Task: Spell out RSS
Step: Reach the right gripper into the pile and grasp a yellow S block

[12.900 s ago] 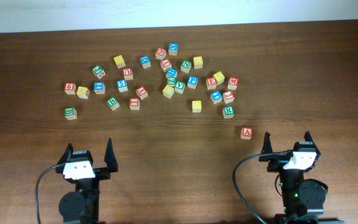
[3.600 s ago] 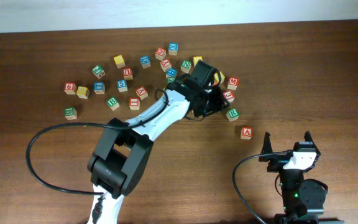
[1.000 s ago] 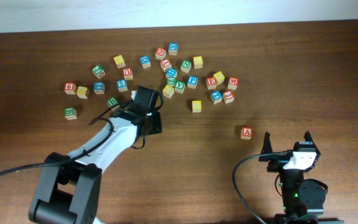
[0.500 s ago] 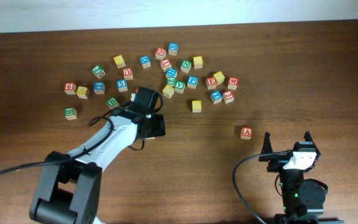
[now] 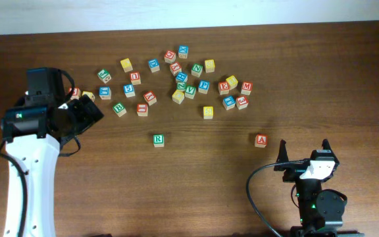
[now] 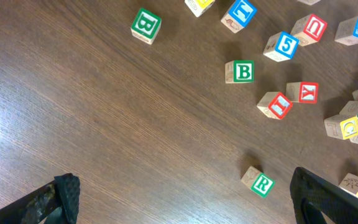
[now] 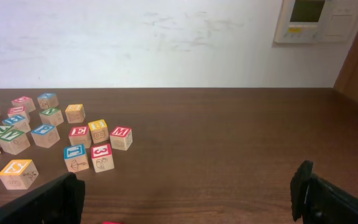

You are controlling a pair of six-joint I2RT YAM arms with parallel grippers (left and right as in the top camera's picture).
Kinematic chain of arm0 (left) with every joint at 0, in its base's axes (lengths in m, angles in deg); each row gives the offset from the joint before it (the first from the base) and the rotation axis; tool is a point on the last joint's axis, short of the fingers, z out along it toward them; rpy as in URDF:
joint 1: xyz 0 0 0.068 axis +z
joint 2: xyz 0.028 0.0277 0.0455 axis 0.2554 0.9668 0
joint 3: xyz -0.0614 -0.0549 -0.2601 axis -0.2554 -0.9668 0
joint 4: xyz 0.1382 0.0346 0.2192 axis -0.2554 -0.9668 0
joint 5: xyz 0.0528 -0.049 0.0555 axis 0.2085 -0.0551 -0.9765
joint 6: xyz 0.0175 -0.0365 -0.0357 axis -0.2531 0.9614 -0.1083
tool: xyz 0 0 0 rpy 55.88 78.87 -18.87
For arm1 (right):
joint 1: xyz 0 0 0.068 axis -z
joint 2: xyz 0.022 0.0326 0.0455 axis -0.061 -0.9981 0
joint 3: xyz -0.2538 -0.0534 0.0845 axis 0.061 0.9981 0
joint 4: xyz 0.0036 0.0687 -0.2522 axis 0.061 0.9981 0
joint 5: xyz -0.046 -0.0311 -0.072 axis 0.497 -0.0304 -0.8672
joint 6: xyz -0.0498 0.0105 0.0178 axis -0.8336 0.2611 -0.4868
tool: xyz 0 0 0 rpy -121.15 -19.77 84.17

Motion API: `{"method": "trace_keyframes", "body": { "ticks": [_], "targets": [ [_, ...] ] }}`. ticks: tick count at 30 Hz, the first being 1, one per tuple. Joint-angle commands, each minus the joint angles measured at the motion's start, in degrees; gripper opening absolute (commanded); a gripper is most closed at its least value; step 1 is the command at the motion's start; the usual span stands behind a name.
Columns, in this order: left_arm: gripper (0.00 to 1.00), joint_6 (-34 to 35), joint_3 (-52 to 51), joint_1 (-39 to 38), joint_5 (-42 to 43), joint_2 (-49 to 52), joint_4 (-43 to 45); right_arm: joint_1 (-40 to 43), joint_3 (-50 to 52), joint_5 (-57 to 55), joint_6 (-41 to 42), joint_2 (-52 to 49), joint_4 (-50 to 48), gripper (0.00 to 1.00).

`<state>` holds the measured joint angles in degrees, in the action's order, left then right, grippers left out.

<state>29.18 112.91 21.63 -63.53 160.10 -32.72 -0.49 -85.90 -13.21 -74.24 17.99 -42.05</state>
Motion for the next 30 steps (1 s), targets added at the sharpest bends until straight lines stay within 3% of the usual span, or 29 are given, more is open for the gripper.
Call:
{"method": "trace_keyframes", "body": {
  "ticks": [1,2,3,4,5,7,8,10,11,14,15,16,18,20,22,24,28,29,30],
  "targets": [
    [0.99,0.68,0.00,0.33,-0.24,-0.09,-0.11,-0.04,0.37,22.73,15.63,0.44,-3.02,0.98],
    [0.99,0.68,0.00,0.33,-0.26,-0.09,-0.13,-0.02,0.37,39.56,25.07,0.44,-2.95,0.98],
    [0.99,0.68,0.00,0.33,-0.24,-0.09,-0.11,-0.04,0.37,48.76,30.49,0.44,-4.92,0.98],
    [0.99,0.68,0.00,0.31,-0.24,-0.09,-0.11,-0.02,0.37,48.87,36.33,0.44,-8.79,0.98],
    [0.99,0.68,0.00,0.31,-0.24,-0.07,-0.11,-0.02,0.37,47.50,41.00,0.44,-15.28,0.98],
    [0.99,0.68,0.00,0.33,-0.24,-0.09,-0.11,-0.02,0.35,42.51,46.31,0.44,-40.28,0.98],
    [0.99,0.68,0.00,0.31,-0.24,-0.09,-0.11,-0.02,-0.68,31.56,49.46,0.44,-52.92,0.98],
    [0.99,0.68,0.00,0.33,-0.24,-0.09,-0.11,0.02,-6.99,21.31,49.86,-0.13,-51.89,0.98],
    [0.99,0.68,0.00,0.33,-0.24,-0.09,-0.11,0.02,-11.78,21.27,46.71,-1.33,-47.95,0.98],
    [0.99,0.68,0.00,0.31,-0.24,-0.07,-0.11,0.02,-37.53,32.68,23.19,-14.93,-21.68,0.98],
    [0.99,0.68,0.00,0.33,-0.24,-0.09,-0.13,0.02,-42.86,34.34,19.17,-18.73,-15.76,0.98],
    [0.99,0.68,0.00,0.33,-0.24,-0.09,-0.11,0.02,-55.58,37.18,10.27,-29.20,-1.53,0.98],
    [0.99,0.68,0.00,0.31,-0.24,-0.09,-0.11,0.02,-68.37,36.98,1.66,-41.22,15.32,0.98],
    [0.99,0.68,0.00,0.31,-0.24,-0.09,-0.11,-0.04,-80.13,34.95,0.98,-56.19,32.92,0.98],
    [0.99,0.68,0.00,0.33,-0.24,-0.09,-0.11,-0.96,-87.38,34.88,0.98,-66.23,44.50,0.98],
    [0.99,0.68,0.00,0.31,-0.24,-0.09,-0.11,-6.82,-95.49,32.20,1.03,-80.41,58.23,0.98],
    [0.99,0.68,0.00,0.31,-0.24,-0.09,-0.11,-18.12,-96.06,41.57,1.79,-95.82,60.30,0.98],
    [0.99,0.68,0.00,0.31,-0.24,-0.09,-0.11,-20.87,-96.06,33.33,6.43,-98.57,60.35,0.99],
    [0.99,0.68,0.00,0.33,-0.24,-0.09,-0.11,-24.57,-96.02,14.69,18.95,-101.81,61.13,0.99]
  ]
}}
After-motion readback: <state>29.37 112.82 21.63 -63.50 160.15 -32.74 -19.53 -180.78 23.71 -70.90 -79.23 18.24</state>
